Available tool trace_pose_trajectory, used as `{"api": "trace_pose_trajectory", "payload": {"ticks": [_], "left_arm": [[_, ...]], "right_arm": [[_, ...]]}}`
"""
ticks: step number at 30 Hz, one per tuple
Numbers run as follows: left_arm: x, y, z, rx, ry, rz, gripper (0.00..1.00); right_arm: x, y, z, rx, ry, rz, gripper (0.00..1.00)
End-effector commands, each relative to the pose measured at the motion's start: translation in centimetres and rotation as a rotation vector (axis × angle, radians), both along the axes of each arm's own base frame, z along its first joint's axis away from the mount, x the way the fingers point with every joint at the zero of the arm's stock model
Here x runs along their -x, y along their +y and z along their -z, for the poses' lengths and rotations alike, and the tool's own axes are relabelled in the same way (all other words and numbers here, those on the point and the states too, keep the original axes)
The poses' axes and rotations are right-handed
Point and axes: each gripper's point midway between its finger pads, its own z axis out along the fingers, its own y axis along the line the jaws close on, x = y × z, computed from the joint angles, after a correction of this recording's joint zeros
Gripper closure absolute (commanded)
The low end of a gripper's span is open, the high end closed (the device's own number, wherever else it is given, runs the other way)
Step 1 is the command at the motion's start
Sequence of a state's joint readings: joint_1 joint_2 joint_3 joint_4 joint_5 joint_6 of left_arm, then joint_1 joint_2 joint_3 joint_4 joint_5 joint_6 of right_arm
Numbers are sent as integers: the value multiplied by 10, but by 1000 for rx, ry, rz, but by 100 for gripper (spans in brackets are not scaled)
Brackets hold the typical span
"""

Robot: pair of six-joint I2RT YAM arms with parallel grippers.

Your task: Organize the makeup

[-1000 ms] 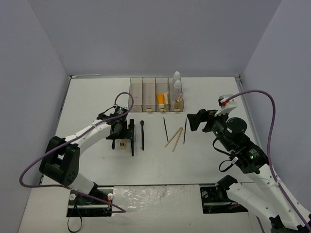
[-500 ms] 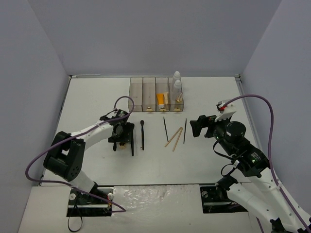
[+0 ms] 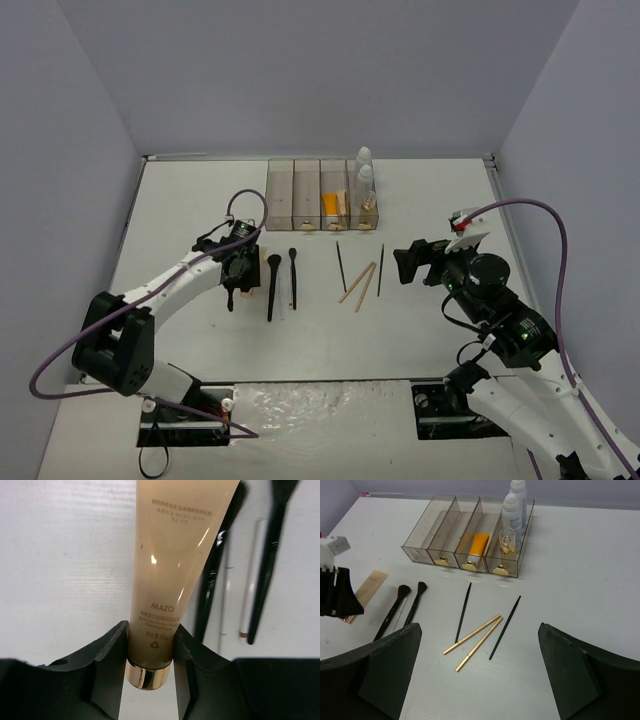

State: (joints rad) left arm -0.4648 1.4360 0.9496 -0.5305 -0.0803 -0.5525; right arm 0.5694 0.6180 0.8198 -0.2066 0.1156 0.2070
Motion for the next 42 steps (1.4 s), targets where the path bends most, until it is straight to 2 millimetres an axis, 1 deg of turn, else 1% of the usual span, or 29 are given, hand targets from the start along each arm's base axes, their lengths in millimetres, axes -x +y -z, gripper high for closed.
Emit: {"api": "trace_pose_trajectory", "payload": {"ticks": [1, 3, 6, 9, 11, 14, 16, 17, 19, 20, 21, 26, 29, 30, 32, 35, 37, 40, 42], "left_arm": [[-47, -31, -110, 171, -273, -4, 92], [-59, -47, -132, 229, -319, 8, 92], [-81, -72, -161, 307, -384, 37, 91], [-109, -104, -190, 362, -448, 64, 89], [-127, -121, -185, 370, -442, 73, 89], [-150, -148, -193, 418, -462, 88, 89], [-166, -161, -201, 446, -488, 88, 89], [-175, -169, -191, 445, -476, 90, 89], [-187, -179, -196, 464, -499, 91, 89], [-194, -186, -188, 464, -492, 93, 89], [-199, -191, -184, 470, -494, 96, 89], [-221, -213, -180, 502, -531, 121, 88], [-232, -221, -164, 492, -520, 122, 87], [-236, -223, -160, 488, -520, 125, 87], [-244, -227, -162, 492, -533, 125, 84], [-254, -231, -154, 490, -536, 115, 83], [-258, -234, -144, 485, -527, 110, 83], [-267, -235, -135, 478, -521, 87, 79], [-269, -236, -131, 473, -517, 81, 76]], "right_arm": [[-5, -1, -11, -14, -46, 14, 0], [-5, -2, -11, -14, -47, 17, 0], [-5, -2, -12, -14, -48, 20, 0], [-5, -2, -11, -15, -47, 20, 0], [-6, -2, -10, -14, -43, 21, 0], [-6, -1, -7, -14, -35, 18, 0], [-6, 0, -6, -14, -32, 14, 0], [-6, 0, -6, -14, -31, 14, 0], [-6, 0, -5, -17, -31, 15, 0], [-5, 0, -5, -18, -31, 14, 0], [-5, 0, -4, -17, -29, 13, 0], [-5, 3, 0, -14, -14, 0, 0], [-5, 5, 2, -16, -7, -9, 0], [-5, 5, 3, -16, -7, -9, 0], [-4, 6, 3, -16, -6, -14, 0], [-4, 7, 4, -14, -5, -17, 0], [-4, 7, 3, -15, -4, -18, 0], [-4, 8, 6, -13, 3, -24, 0], [-3, 8, 6, -16, 3, -25, 0]]}}
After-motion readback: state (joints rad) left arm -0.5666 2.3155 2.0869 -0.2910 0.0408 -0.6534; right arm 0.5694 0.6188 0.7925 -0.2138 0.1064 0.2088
